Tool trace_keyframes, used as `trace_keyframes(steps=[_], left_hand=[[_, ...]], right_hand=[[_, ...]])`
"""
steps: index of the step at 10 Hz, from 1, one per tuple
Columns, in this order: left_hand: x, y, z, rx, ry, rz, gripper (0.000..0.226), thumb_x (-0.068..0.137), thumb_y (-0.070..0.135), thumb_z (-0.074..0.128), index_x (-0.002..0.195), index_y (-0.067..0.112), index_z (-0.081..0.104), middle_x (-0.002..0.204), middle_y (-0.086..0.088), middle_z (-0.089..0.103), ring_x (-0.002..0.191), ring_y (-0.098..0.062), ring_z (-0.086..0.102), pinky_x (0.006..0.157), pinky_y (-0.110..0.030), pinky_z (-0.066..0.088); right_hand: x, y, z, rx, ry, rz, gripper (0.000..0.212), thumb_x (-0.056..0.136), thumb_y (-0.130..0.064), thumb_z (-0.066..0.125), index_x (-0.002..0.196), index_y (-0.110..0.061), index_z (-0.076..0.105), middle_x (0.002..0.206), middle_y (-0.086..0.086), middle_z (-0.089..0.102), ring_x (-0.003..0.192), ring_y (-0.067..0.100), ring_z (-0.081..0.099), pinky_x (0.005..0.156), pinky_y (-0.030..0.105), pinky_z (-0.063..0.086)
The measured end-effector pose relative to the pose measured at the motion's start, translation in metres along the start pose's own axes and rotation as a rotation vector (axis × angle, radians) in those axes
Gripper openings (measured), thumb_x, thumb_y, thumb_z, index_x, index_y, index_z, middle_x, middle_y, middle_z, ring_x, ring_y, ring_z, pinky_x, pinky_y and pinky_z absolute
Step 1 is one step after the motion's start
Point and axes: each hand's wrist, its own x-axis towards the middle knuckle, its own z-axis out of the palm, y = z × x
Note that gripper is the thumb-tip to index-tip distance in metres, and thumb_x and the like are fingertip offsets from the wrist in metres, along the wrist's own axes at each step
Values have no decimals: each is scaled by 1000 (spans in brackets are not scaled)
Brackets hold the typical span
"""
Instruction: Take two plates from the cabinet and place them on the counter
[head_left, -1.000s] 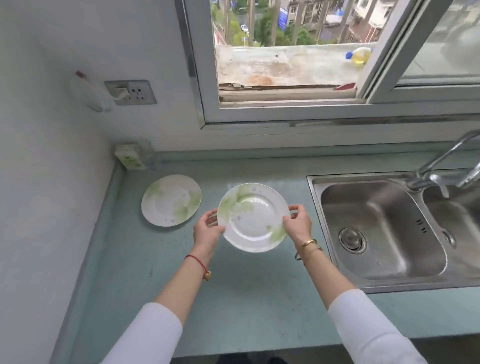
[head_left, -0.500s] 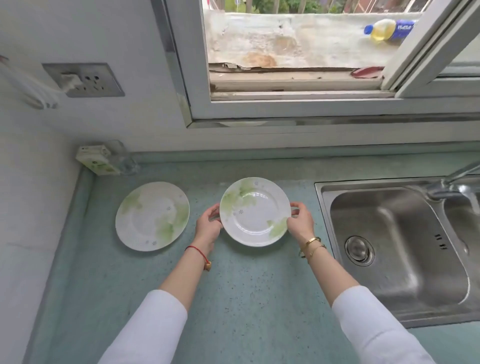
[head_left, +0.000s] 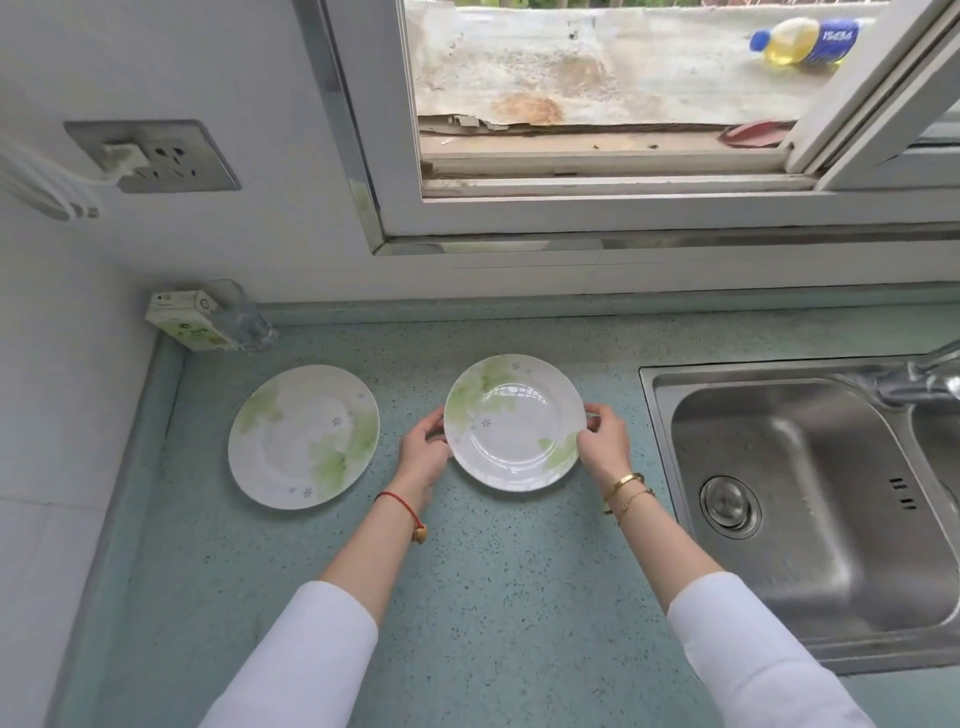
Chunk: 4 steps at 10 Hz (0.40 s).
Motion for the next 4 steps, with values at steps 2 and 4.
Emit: trace_keyframes(steps=[2, 4], left_hand=[[-2, -6, 1, -30, 22, 27, 73, 83, -25, 46, 150, 2, 38, 147, -15, 52, 133, -28, 53, 113, -43, 43], [-20, -5, -7, -35, 40, 79, 66, 90, -14, 50, 152, 3, 34, 152, -15, 46, 140, -25, 46, 113, -33, 39]], right_hand=[[-3, -1, 0, 6, -5, -19, 55, 82, 5, 46, 136, -5, 51, 132, 18, 54, 118, 33, 56, 107, 49, 46], [-20, -6, -3, -7, 59, -42, 49, 90, -8, 52, 139, -5, 48, 138, 18, 49, 128, 32, 50, 112, 48, 40]])
